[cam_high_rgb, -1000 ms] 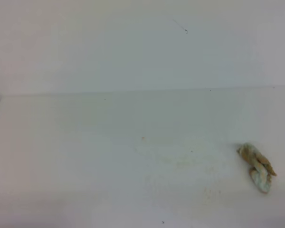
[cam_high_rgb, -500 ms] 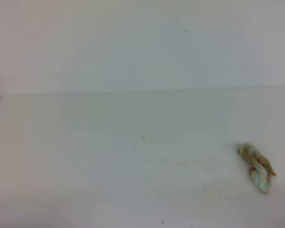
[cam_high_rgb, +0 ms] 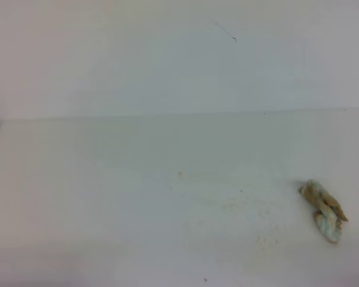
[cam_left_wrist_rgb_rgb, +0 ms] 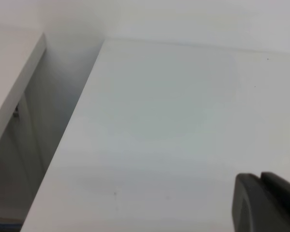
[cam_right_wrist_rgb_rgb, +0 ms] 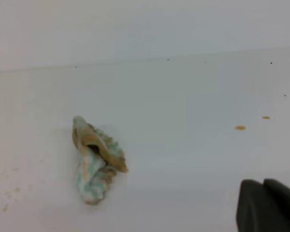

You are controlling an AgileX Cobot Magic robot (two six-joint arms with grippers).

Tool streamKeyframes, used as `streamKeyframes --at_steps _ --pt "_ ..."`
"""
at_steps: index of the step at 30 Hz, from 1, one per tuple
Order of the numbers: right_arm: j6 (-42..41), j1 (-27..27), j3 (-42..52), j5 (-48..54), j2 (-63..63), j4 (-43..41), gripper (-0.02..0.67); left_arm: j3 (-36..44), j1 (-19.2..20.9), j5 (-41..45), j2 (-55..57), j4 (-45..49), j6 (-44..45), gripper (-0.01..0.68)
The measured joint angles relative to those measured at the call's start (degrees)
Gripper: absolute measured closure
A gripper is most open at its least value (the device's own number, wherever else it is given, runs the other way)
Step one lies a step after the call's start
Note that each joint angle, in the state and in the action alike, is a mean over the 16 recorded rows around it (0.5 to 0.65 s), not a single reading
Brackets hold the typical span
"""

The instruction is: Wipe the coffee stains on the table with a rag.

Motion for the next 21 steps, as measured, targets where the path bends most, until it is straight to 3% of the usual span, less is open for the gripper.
streamKeyframes --at_steps 21 --pt "0.00 0.00 0.00 0.00 0.05 0.00 0.648 -0.13 0.00 0.05 0.09 0.00 0.00 0.674"
